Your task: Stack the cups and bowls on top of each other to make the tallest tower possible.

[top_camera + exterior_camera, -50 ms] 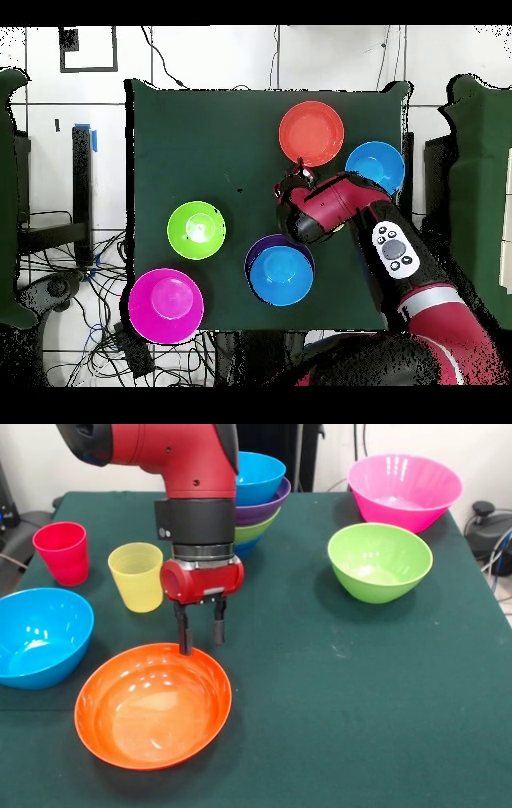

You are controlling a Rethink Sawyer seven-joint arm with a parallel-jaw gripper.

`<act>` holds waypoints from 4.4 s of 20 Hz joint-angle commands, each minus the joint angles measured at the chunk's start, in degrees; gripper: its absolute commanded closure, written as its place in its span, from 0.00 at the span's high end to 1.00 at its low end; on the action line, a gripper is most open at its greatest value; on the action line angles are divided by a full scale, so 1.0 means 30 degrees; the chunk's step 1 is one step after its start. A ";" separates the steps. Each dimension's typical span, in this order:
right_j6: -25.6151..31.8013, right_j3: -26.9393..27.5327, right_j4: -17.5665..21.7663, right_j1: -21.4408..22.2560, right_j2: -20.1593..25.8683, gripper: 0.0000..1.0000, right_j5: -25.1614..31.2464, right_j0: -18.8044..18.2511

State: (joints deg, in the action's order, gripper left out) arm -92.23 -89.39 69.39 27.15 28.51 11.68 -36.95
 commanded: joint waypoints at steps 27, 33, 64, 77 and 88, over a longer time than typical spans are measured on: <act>0.3725 0.0522 0.2457 -0.0668 -0.0695 1.00 0.1364 0.1749; 0.3156 0.0959 0.2119 -0.0743 -0.0858 1.00 0.1717 0.1746; 0.1410 0.2118 0.1432 -0.0735 -0.2307 1.00 0.1469 0.2280; 0.1382 0.2635 0.1294 -0.1158 -0.2779 1.00 0.1189 0.2578; 0.1076 0.2825 0.0897 -0.1319 -0.3173 1.00 0.1160 0.2807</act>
State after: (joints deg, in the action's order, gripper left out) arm -90.76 -84.21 70.95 26.76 18.59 12.76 -30.35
